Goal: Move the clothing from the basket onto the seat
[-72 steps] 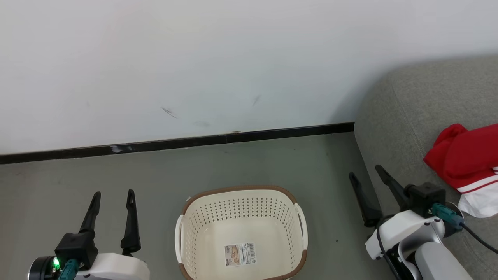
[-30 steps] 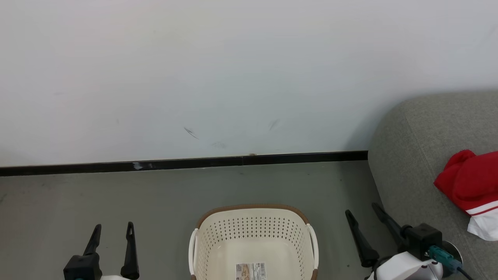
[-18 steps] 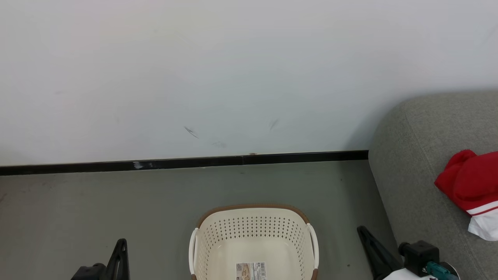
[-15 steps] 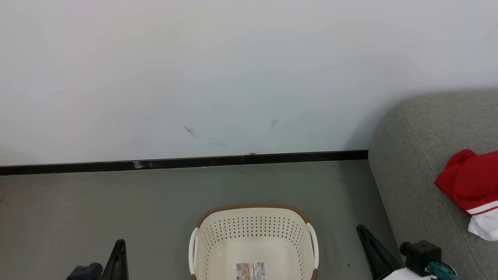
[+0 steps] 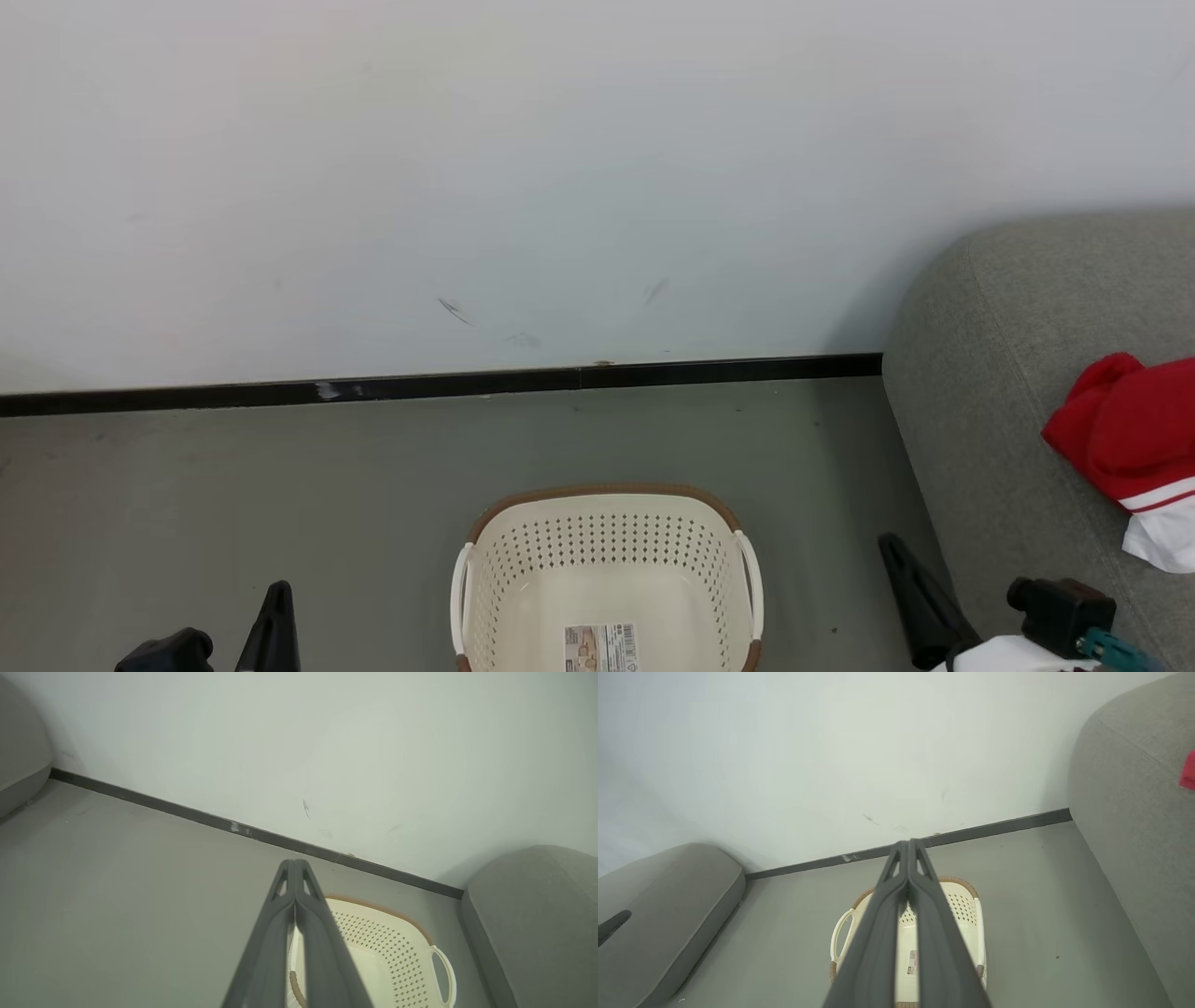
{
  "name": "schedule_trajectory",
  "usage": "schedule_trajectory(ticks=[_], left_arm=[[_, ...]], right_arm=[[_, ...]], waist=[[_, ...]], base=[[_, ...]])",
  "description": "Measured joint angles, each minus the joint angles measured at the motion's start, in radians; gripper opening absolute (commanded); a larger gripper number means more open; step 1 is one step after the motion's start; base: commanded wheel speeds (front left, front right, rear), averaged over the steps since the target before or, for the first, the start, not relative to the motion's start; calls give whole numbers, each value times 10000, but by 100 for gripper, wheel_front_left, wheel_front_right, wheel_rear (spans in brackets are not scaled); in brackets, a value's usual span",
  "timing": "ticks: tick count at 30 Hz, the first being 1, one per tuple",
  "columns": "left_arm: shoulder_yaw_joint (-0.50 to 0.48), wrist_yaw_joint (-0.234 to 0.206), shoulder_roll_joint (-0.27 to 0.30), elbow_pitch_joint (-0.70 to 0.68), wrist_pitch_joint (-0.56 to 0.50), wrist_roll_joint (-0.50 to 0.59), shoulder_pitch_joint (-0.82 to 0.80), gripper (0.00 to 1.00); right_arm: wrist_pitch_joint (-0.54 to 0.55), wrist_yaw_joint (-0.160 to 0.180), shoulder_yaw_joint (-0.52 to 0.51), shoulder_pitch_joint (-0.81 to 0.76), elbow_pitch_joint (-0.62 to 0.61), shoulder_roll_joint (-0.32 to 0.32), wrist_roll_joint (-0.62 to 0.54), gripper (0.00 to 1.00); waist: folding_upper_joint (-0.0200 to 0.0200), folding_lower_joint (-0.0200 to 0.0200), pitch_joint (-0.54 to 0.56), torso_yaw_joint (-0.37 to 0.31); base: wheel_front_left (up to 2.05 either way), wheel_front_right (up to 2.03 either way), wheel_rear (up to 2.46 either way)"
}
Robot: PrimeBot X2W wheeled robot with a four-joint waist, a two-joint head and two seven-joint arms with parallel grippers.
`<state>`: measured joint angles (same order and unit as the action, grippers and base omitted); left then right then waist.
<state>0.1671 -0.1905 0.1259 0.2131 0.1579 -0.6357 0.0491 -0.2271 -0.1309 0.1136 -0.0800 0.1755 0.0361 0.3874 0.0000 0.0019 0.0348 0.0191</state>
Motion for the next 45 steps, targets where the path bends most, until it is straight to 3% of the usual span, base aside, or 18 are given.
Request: schedule_trajectory(ticks=[15,22,27,45], left_arm=[[-474,537,-167,0,-522,-1806,-19,0],[-677,817,-257,2,-790,-2648,-71,0],[-836,980,-301,17,-957,-3264,-191,0],[-1383,1712,-531,198,-1507,-5474,-443,0]], right_arm=[[527,2,-347,52,31,102,2510,0],[786,2,-435,96,94,242,3695,0],[926,2,-529,279,184,284,4539,0],[1453,2,-759,661,424,462,7507,0]], waist=[[0,130,32,-28],[0,155,53,-44],[0,150,43,-57],[0,11,-153,-103]], base=[[0,0,0],[0,0,0],[0,0,0],[0,0,0]])
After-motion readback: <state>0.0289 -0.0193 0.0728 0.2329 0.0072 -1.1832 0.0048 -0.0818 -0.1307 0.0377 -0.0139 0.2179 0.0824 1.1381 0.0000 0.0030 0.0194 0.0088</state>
